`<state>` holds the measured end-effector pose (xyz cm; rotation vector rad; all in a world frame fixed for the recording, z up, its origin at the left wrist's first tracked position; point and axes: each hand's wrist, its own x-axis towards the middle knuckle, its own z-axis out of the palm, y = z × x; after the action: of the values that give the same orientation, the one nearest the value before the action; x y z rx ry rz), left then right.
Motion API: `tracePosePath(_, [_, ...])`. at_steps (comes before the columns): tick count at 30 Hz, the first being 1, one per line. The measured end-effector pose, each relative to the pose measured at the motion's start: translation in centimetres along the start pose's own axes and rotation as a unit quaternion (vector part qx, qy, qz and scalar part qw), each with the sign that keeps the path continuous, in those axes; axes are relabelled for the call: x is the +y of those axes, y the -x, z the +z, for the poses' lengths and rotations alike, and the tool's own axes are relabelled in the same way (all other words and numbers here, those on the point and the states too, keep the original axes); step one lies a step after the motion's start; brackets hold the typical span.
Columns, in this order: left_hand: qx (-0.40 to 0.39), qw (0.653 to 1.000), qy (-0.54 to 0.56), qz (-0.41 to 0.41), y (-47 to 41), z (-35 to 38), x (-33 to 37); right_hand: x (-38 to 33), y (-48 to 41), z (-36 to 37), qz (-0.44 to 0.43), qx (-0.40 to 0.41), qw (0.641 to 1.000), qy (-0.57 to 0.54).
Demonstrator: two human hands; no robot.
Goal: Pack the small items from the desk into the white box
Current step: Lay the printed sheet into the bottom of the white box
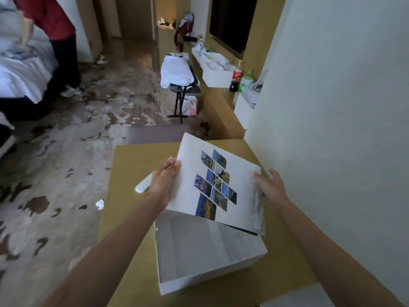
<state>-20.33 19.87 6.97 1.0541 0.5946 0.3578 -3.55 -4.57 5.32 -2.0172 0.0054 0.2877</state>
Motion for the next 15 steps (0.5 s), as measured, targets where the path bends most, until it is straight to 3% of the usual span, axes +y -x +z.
tracePosePath(5, [0.048,0.994,-0.09,0.044,3.5,-6.0,-1.5,-0.4,1.7,4.9,-0.042,-0.038,0.998,-0.014])
tracePosePath(15, [0.004,0.944,-0.327,0.046,5.1,-7.2,-3.0,-0.4,1.5,4.1,-0.21,-0.114,0.966,0.104])
